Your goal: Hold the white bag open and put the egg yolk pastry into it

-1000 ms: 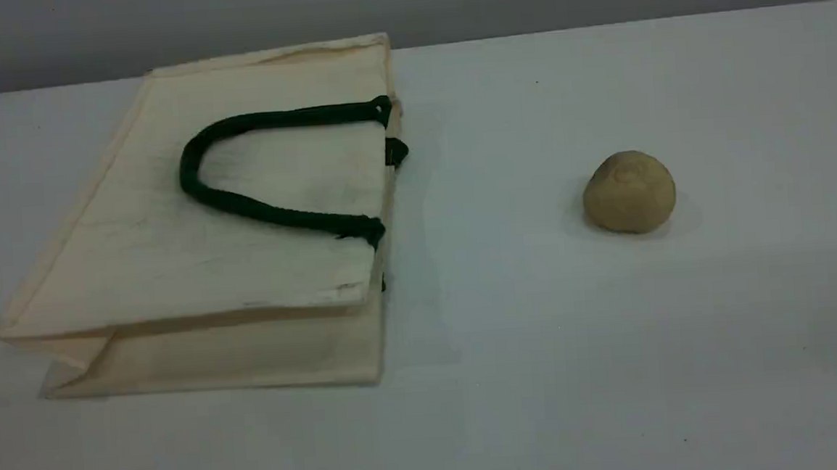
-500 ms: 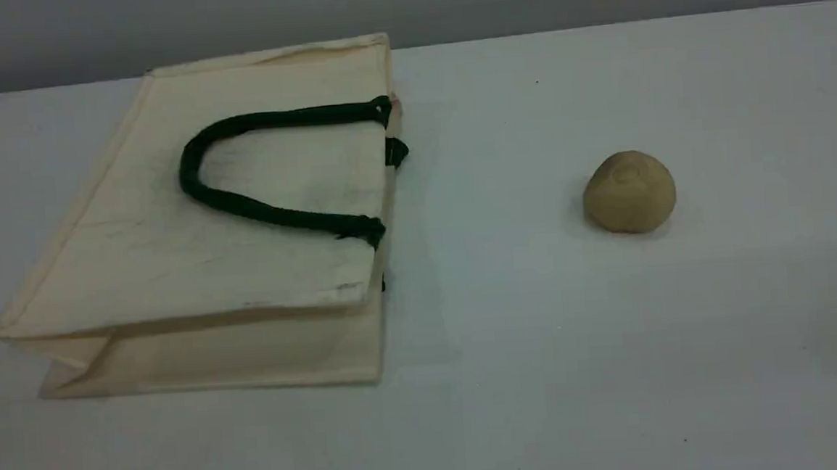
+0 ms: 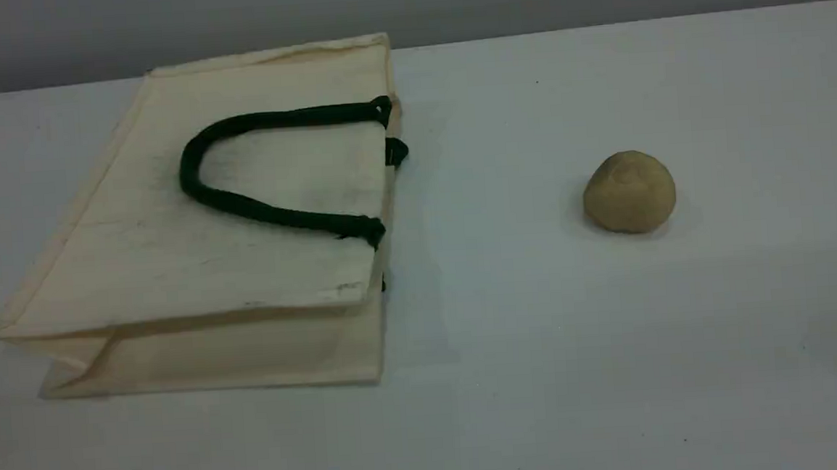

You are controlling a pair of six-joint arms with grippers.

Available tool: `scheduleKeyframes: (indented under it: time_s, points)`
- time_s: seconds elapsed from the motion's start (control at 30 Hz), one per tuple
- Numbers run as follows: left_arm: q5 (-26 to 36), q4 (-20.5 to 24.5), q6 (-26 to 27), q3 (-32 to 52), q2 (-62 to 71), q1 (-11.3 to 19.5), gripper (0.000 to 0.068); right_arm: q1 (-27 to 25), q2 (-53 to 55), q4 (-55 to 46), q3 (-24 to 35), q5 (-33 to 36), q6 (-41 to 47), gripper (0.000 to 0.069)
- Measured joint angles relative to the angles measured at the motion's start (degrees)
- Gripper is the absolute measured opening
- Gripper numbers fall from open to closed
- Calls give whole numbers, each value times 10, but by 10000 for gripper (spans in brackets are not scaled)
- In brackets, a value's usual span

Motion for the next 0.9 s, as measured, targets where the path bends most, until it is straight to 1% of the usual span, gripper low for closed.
scheduleKeyframes:
  time_s: [0.13,0.23,0.37,0.53,0.73,0.83,0.9]
  points:
    - [-1,6,-14,-2,16,-13,593,0,0,-4,-7,-10,25,554]
    - [-17,38,-40,-16,51,-13,592,12,26,-4,-28,-49,43,554]
    - [-24,42,-49,-49,122,-13,592,23,111,-3,-74,-86,50,553]
    - [-43,43,-62,-99,240,-13,592,23,232,22,-145,-89,50,554]
    - [-72,43,-62,-157,401,-13,592,23,373,22,-228,-91,50,554]
    - [-85,43,-62,-184,483,-13,592,23,425,22,-253,-94,50,554]
    - [-96,43,-62,-200,540,-13,592,23,450,22,-257,-96,48,554]
